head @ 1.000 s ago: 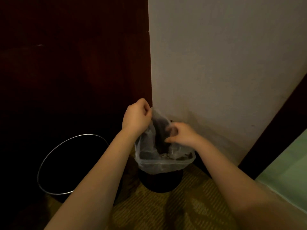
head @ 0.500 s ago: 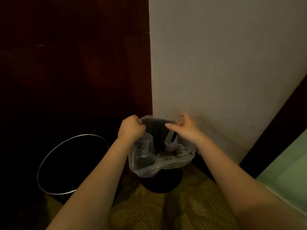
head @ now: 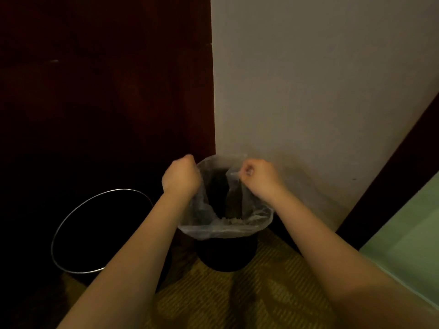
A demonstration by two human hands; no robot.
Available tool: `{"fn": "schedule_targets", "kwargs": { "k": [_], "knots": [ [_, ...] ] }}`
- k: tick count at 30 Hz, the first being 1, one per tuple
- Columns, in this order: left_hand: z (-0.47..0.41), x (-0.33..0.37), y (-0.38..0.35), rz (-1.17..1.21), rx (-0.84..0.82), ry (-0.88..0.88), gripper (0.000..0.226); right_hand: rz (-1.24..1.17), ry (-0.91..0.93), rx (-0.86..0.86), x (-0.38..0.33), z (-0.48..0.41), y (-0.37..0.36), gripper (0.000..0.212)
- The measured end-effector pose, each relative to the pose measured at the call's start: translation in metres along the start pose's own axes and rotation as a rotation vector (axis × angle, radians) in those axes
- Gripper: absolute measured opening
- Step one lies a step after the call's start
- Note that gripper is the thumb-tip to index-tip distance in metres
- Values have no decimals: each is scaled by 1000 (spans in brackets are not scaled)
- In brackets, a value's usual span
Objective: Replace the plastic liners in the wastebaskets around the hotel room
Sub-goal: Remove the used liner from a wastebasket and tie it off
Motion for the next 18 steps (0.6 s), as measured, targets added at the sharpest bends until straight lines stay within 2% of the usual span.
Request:
{"fn": "schedule_targets", "kwargs": {
  "k": [1,2,4,5,6,8,10,12,14,16,18],
  "knots": [
    [0,2,8,74,54,-19,10,-55,16,16,-2,-1,4,29],
    [0,4,9,144,37,-39,11,-90,38,-38,-7,-1,2,27],
    [3,7,-9,193,-188,-111,16,-159,61,-284,-12,9,-18,14],
    [9,7,-24,172,-361,-142,20,-174,52,-430,-13,17,-29,22],
    [19,6,-38,129,-536,-165,29,-158,39,-565,-12,27,-38,41],
    [41,-2,-55,-62,-796,-200,64,-72,33,-756,-7,44,-50,77],
    [52,-13,-62,-231,-896,-225,95,77,72,-858,-4,60,-54,98],
    [57,-21,-69,-291,-933,-244,110,362,140,-870,1,74,-56,107],
    [63,-25,-79,-340,-926,-284,117,600,242,-765,-2,83,-59,94],
    [65,-28,-90,-398,-830,-341,117,654,353,-561,-11,83,-54,58],
    [62,-26,-96,-421,-694,-381,101,595,379,-380,-16,75,-36,17]
  ]
}}
Point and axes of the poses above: each hand's wrist, its own z-axis away from the middle knuckle, its own y-axis out of the back of the hand, x = y × z, the point moved 8 cm from there along -z, towards the middle knuckle, and after that the axes turned 3 degrees about y, right-handed, at the moved point
